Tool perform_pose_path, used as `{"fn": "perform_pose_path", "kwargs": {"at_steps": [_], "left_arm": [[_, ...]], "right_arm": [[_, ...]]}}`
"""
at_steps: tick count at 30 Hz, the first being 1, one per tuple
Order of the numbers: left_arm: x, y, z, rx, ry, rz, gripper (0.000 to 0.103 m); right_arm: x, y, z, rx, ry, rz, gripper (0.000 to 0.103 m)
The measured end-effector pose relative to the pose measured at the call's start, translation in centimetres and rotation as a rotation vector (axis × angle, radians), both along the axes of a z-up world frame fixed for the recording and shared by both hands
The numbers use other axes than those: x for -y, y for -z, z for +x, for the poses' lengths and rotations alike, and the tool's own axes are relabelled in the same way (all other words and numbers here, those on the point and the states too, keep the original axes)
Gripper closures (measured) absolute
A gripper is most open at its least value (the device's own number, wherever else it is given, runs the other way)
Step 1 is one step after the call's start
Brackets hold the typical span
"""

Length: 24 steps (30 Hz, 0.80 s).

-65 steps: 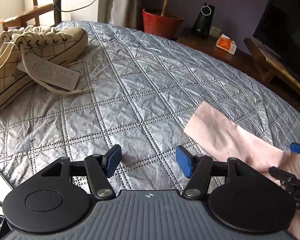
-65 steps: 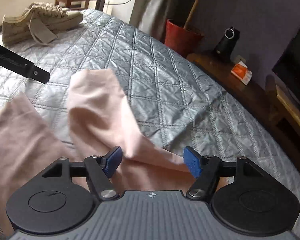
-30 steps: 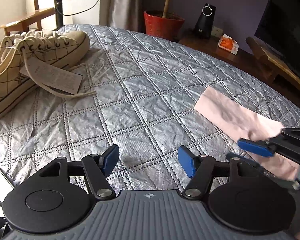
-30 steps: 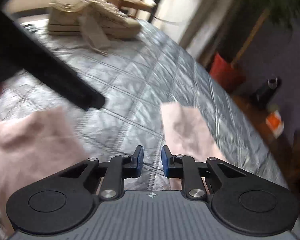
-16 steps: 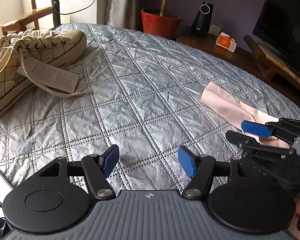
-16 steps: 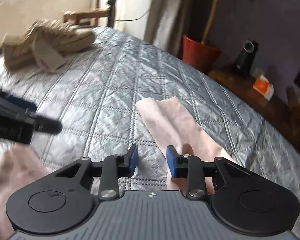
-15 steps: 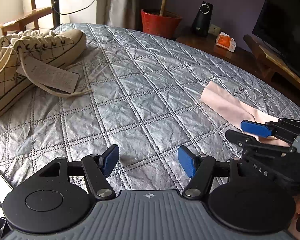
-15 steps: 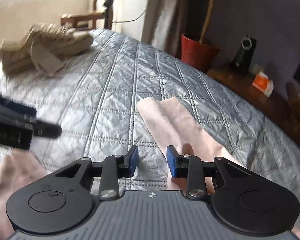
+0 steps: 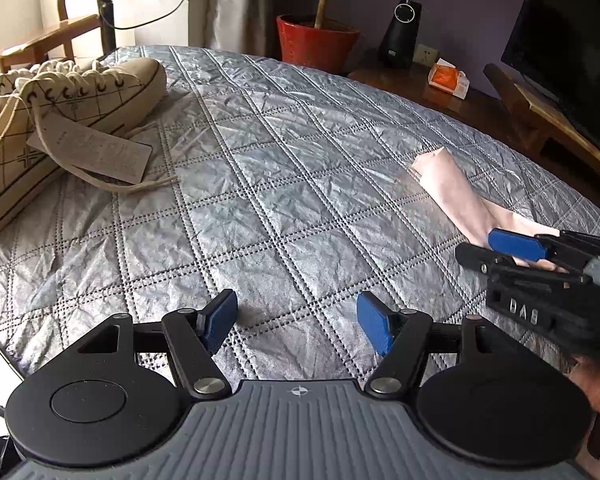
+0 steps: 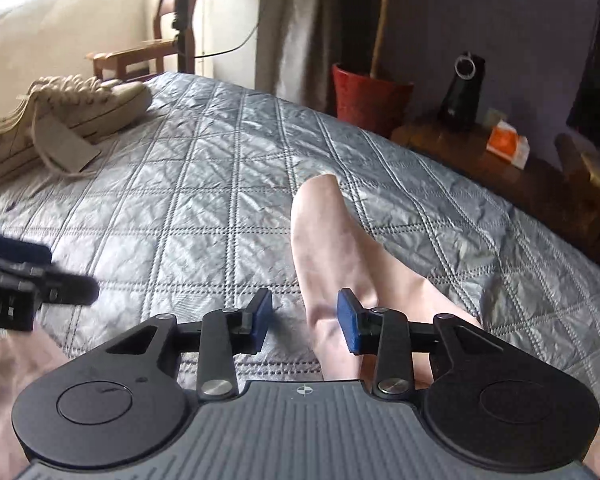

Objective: Fold clothes

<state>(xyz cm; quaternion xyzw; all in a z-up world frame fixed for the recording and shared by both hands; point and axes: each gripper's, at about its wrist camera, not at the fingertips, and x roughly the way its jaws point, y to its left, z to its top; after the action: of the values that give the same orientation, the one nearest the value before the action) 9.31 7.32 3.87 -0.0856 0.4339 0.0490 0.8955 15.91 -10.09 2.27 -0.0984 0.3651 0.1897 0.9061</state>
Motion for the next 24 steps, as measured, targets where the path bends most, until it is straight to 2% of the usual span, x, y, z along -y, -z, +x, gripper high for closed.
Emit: {"fn": "perform_pose_path", "kwargs": {"at_steps": [2,4,10,14,16,17,18,20,21,23,24], "left_arm": [[0.1,0.0,0.0,0.0,0.003,0.001,0.03],[0.1,0.1,0.0,0.0,0.005,0.001,0.03],[0.0,0.1,0.1,0.0,0.004,-0.002,0.03],[-0.3,0.0,0.1,0.006,-0.011,-0.005,0.03],[-0.6,-0.2,0.0,0.014,-0.024,-0.006,0.03],[-0.8,-0.2,0.0,0.015,-0.029,-0.007,0.03],[-0.8,-0.2,0.0,0.015,-0.031,-0.007,0.03],[-0.8,-0.2,0.0,0.013,-0.033,-0.007,0.03],[-0.7,-0.2,0.0,0.013,-0.03,-0.006,0.03],[-0.5,-0.2,0.0,0.013,-0.023,-0.004,0.029],[-0.4,-0.2,0.0,0.012,-0.021,-0.003,0.029]], "right_arm": [[-0.1,0.0,0.3,-0.004,-0.001,-0.001,0.079],[-0.1,0.0,0.1,0.007,-0.005,0.001,0.096],[1.7,-0.2,-0.4,0.025,0.048,0.092,0.099],[3.3,-1.9,-1.2,0.036,0.045,0.281,0.099],[3.7,-3.0,-2.2,0.05,0.027,0.356,0.099],[3.6,-3.4,-2.7,0.054,0.018,0.359,0.099],[3.3,-3.8,-3.0,0.058,0.002,0.347,0.099],[2.2,-3.4,-3.0,0.059,-0.028,0.224,0.094],[1.6,-3.2,-3.0,0.059,-0.043,0.159,0.082],[0.5,-2.6,-2.7,0.049,-0.082,0.085,0.074],[0.1,-2.4,-2.6,0.046,-0.097,0.08,0.071]]}}
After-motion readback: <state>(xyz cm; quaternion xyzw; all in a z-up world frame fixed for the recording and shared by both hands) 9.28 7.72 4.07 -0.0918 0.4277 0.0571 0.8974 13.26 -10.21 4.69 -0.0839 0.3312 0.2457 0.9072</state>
